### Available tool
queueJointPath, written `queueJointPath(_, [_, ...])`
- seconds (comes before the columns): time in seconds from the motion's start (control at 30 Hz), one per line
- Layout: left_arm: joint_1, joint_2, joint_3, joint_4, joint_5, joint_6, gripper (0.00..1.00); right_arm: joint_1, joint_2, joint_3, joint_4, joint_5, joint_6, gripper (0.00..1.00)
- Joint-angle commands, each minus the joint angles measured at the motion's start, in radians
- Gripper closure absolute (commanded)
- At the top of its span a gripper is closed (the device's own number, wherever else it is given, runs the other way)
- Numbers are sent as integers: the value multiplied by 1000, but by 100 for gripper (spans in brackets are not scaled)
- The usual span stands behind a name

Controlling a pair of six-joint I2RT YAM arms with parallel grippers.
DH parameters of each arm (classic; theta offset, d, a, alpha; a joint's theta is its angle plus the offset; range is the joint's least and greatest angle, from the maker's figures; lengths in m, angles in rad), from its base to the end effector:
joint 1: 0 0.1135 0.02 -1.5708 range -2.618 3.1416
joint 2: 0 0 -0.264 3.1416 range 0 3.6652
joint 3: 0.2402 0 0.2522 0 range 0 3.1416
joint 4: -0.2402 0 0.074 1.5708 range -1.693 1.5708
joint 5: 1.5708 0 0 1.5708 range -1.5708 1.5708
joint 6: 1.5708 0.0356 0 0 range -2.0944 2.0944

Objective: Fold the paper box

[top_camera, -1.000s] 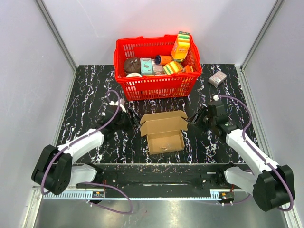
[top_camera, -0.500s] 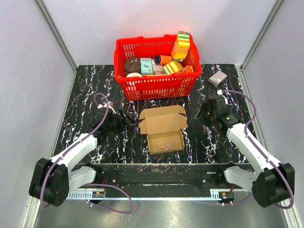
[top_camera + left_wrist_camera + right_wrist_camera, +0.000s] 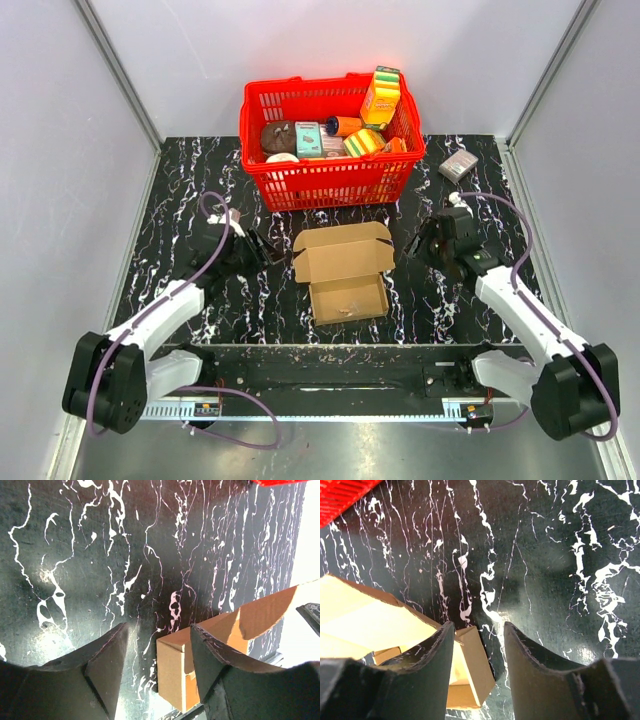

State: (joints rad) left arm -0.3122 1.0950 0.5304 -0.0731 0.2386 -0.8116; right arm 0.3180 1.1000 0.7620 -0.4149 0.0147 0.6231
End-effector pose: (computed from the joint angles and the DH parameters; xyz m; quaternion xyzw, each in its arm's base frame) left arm 0.2119 -0.0772 0.2031 -0.1673 0.8725 -0.3279 0.3213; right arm 0.2198 0.0718 0.2492 0.1423 0.9064 0.1743 0.3575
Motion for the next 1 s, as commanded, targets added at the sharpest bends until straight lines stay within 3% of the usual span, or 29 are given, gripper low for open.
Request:
queueJointPath(0.0, [2, 12, -32, 116, 70, 17, 44, 1, -69, -65, 106, -99, -60, 49])
queueJointPath(0.13, [2, 63, -20, 144, 97, 20, 45, 1, -110, -127, 231, -186, -83, 45])
queueJointPath(0.27, [2, 82, -4, 154, 105, 23, 46, 1, -137, -155, 258, -138, -83, 45])
queueJointPath(0.43, [1, 94, 5, 154, 119, 29, 49, 1, -120, -124, 171, 20, -66, 63])
queueJointPath(0.5, [-1, 98, 9, 154, 126, 32, 50, 1, -92, -95, 124, 48, -82, 70])
queueJointPath(0.57, [-4, 105, 13, 157, 130, 35, 51, 1, -62, -72, 105, 53, -101, 83])
queueJointPath(0.67, [-19, 118, 25, 162, 134, 38, 52, 1, -31, -59, 93, 30, -134, 91])
queueJointPath(0.97, [-79, 175, 68, 179, 134, 35, 53, 4, 43, -66, 182, -80, -178, 92])
